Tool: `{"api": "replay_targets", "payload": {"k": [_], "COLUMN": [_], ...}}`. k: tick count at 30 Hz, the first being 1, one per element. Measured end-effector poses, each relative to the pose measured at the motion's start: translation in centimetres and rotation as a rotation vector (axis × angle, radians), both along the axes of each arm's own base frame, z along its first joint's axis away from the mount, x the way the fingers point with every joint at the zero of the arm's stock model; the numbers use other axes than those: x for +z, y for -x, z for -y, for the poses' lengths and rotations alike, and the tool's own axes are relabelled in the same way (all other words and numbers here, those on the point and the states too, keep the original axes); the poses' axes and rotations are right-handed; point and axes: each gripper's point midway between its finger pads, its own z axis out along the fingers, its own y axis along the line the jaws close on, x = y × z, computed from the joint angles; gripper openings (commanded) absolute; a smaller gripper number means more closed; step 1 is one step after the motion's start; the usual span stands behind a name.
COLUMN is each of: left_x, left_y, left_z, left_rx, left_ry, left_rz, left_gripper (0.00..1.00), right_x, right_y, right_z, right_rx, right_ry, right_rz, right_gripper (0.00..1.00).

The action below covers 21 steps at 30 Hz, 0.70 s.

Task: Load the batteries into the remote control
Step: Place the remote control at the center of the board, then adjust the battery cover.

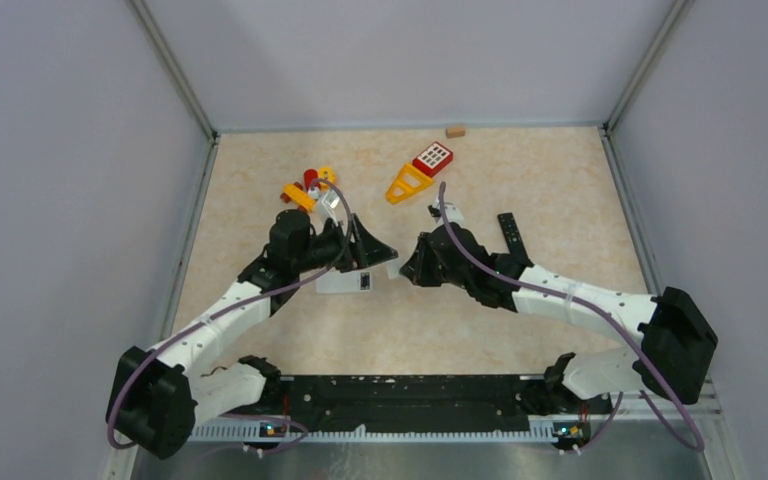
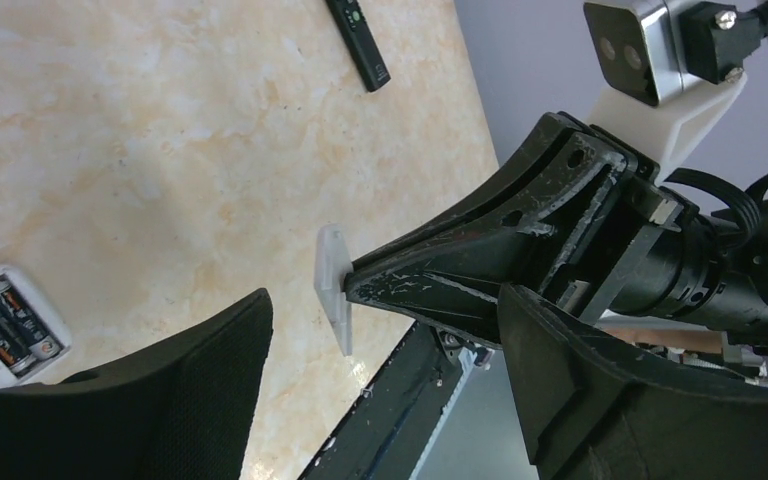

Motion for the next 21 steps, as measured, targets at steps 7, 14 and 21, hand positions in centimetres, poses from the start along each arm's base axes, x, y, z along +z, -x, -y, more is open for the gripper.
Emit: {"api": "replay_targets", "payload": {"k": [7, 14, 21], "left_x": [0.0, -0.8, -1.6], "left_y": [0.4, 0.1, 0.3], "left_z": [0.7, 0.9, 1.3], "left_rx": [-0.023, -0.013, -0.023], "left_ry": [-0.005, -0.013, -0.019], "left_rz": [0.001, -0.029, -0.065], "left_gripper": [0.59, 0.40, 0.27], "right_x": [0.1, 0.2, 0.3], "right_y": [-0.2, -0.1, 0.0], "right_z": [0.0, -0.1, -0.2], "right_rx": [0.002, 0.012, 0.018], "right_ry": [-0.008, -0.017, -0.022], "right_rz": [-0.004, -0.011, -0.015], "right_gripper": [0.00, 0.00, 0.00]}}
